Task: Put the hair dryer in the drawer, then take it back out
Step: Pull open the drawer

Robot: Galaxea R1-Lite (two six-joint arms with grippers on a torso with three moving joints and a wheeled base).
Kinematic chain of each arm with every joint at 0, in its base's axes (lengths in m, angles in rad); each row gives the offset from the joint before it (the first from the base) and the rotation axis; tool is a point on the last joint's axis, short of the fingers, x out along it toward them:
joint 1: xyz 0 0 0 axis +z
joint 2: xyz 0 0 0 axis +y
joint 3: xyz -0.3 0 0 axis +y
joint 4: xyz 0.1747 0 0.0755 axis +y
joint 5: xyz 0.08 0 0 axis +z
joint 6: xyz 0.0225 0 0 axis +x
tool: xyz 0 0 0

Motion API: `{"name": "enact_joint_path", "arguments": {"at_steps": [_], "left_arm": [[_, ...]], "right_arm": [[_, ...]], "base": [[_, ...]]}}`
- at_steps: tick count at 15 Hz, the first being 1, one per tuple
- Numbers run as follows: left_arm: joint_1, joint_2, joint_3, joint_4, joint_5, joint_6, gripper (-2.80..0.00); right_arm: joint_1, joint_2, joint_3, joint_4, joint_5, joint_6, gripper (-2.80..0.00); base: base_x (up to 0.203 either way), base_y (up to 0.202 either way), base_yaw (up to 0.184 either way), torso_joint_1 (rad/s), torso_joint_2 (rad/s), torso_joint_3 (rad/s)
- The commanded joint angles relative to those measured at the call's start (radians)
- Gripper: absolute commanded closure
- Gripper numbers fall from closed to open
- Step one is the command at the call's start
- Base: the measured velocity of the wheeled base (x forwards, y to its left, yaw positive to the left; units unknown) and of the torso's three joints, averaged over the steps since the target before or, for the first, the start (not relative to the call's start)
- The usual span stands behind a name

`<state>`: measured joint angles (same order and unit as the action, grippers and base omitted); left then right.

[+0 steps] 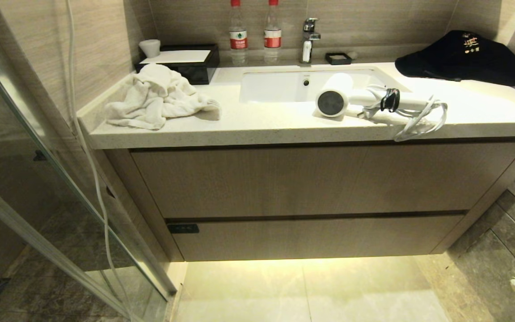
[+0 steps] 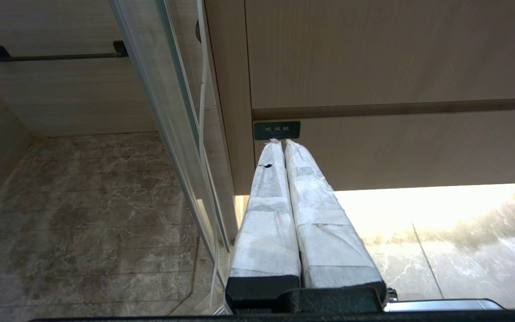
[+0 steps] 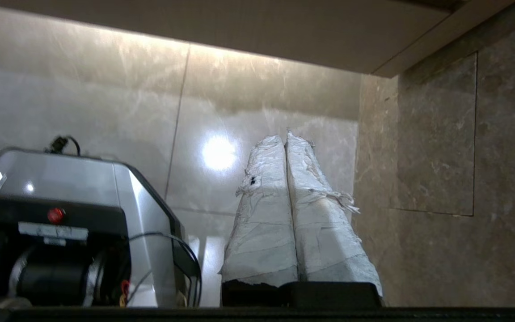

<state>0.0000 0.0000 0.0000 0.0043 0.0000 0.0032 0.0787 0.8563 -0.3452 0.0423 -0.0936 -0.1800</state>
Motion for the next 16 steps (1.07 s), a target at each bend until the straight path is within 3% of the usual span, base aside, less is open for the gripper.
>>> {"name": "enact_joint_path", "arguments": {"at_steps": [1,3,7,13,16], "left_arm": [[0.000,0.002,0.002,0.000,0.000,0.000,0.00],[0.000,0.001,0.000,0.000,0.000,0.000,0.00],[0.000,0.002,0.002,0.000,0.000,0.000,0.00],[0.000,0.002,0.002,0.000,0.000,0.000,0.00],[0.000,0.002,0.000,0.000,0.000,0.000,0.00]], "right_arm": [[-0.007,-0.127,0.022,0.000,-0.002,0.015,0.00],[-0.009,-0.281,0.074,0.001,-0.023,0.031,0.00],[0.021,-0.545,0.225,0.007,-0.140,0.104,0.00],[-0.001,-0.569,0.343,-0.103,0.095,0.077,0.00],[-0.055,-0.698,0.341,-0.047,0.108,0.078,0.00]], "base": [[0.000,0.000,0.000,0.000,0.00,0.000],[0.000,0.000,0.000,0.000,0.00,0.000],[0.000,0.000,0.000,0.000,0.00,0.000],[0.000,0.000,0.000,0.000,0.00,0.000],[0.000,0.000,0.000,0.000,0.00,0.000]]}}
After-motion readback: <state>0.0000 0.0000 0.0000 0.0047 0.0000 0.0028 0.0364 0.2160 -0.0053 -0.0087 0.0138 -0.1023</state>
